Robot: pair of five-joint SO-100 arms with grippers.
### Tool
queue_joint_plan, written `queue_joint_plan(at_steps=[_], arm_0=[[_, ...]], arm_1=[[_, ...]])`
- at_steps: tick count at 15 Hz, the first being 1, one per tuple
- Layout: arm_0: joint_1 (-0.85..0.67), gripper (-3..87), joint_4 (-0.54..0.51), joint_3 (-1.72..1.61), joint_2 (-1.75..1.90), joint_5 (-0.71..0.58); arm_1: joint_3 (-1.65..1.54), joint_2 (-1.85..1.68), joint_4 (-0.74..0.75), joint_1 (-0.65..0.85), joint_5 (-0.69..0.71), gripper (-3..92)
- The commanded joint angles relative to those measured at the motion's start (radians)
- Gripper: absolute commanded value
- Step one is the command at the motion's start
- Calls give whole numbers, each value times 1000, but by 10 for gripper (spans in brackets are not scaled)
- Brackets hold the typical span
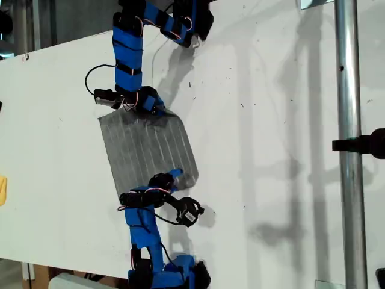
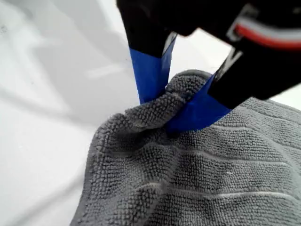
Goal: Grasp corners of a towel and fold twice.
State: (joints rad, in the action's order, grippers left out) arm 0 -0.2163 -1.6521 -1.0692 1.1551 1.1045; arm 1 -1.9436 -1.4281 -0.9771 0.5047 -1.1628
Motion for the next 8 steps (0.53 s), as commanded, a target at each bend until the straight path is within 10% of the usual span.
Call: queue_joint_plan(at_steps=[1,8], arm_0=[[37,260,51,37,-54,46],[46,333,143,25,-255,114]], arm_1=[[17,-9,-18,9,6,-3],[15,-12,-20,8,6,-3]])
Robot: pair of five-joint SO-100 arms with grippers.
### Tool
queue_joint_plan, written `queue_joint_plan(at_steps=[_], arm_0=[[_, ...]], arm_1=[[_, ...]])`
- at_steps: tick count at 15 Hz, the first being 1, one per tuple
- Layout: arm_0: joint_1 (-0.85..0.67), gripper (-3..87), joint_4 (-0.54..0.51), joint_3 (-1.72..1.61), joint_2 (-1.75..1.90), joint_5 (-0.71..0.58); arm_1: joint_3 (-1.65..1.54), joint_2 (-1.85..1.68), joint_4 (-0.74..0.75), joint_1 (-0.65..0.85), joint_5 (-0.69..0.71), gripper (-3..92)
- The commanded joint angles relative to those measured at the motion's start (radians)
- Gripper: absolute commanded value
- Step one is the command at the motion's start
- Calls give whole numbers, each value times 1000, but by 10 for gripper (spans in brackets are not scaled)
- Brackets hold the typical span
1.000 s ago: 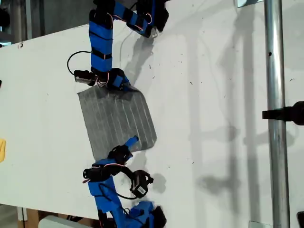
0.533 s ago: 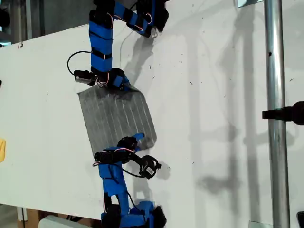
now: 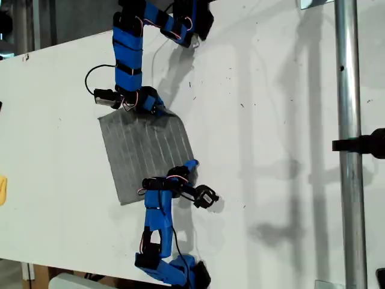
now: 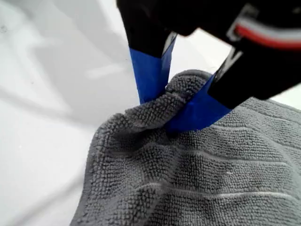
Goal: Grasp corners of a towel and fold twice.
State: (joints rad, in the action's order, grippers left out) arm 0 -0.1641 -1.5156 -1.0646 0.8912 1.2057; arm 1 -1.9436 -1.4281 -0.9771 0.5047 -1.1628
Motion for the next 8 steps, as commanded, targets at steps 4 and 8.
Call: queue_joint_plan(at_steps=[4,8], arm_0=[[-40,-26,-3,23,6,35],[-18,-26,-44,43,52,69]], arm_1=[[8,-18,-20,6,6,-3],[-11,-63,-34,-26,11,-3]])
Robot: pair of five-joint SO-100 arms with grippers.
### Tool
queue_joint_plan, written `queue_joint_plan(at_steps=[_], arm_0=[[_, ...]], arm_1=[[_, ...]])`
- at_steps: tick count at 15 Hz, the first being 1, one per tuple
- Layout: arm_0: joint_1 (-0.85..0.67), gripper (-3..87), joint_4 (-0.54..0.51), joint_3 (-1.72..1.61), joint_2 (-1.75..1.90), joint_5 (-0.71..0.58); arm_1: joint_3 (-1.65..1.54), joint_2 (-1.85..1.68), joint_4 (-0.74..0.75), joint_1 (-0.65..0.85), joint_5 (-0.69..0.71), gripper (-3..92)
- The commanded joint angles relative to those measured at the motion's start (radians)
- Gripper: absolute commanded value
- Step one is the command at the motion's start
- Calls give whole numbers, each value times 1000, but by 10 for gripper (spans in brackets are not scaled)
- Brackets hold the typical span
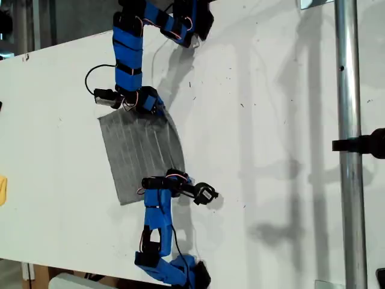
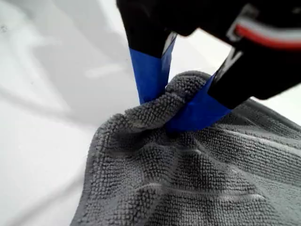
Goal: Grasp corners of a towel and fold twice.
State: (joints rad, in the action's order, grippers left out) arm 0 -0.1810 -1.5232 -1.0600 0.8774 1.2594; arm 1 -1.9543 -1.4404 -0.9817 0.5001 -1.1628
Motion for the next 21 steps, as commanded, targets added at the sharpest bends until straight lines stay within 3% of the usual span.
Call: queue_joint_plan(at_steps=[1,7,10,12,14,21], arm_0=[[14,-26,-58,41,89,11],[259,-27,-140,-9,253,67],[445,-27,-141,-6,285,183],[482,-27,-147,-18,314,245],[382,-27,-149,-106,382,204],[-189,-27,-126,-117,333,-287]], arm_1=[[-18,-100,-46,-55,2,-3],[-69,-531,-293,-433,-215,-3],[-75,-623,-264,-699,-408,-3],[-77,-621,-213,-764,-459,-3],[-101,-634,-235,-675,-403,-3],[-209,-658,-244,-20,64,-3]])
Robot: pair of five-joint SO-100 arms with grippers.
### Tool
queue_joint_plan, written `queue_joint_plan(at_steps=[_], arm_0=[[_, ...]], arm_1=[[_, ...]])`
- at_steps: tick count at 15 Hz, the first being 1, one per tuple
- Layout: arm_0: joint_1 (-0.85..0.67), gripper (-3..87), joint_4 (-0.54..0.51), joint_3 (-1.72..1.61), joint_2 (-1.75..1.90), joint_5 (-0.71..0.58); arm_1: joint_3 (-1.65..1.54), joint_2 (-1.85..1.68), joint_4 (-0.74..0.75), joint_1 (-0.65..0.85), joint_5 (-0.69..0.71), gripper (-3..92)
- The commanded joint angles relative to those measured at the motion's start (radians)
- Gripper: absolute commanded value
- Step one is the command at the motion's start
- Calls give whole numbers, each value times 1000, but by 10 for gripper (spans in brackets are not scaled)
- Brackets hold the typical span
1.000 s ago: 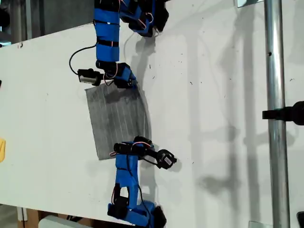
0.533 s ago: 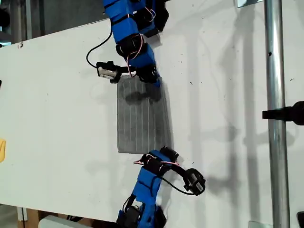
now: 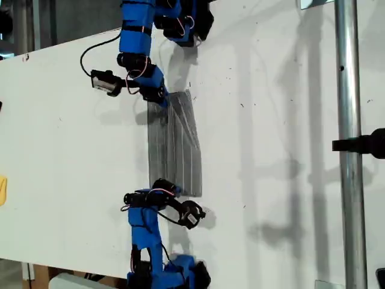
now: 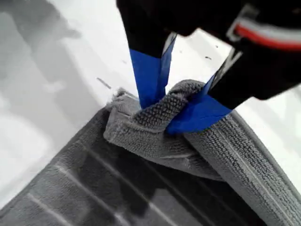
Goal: Grasp corners of a towel and fold twice.
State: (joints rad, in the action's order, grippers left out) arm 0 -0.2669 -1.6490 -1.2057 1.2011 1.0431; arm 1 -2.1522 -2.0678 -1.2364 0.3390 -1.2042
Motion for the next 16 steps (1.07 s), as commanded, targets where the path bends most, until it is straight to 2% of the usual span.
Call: queue_joint_plan(at_steps=[1,4,6,9,12,16], arm_0=[[-167,-27,-9,66,-12,-120],[-311,-27,-26,133,-15,-204],[-356,-27,-32,141,25,-215],[-311,-27,-28,103,40,-179],[-202,-27,-21,104,-32,-86],[-58,-27,-17,160,-135,48]], arm_1=[[-9,-18,37,250,199,-3],[110,104,97,483,423,-3],[236,124,87,497,466,-3],[210,164,112,454,449,-3],[55,183,167,414,394,-3],[-75,163,152,348,316,-3]])
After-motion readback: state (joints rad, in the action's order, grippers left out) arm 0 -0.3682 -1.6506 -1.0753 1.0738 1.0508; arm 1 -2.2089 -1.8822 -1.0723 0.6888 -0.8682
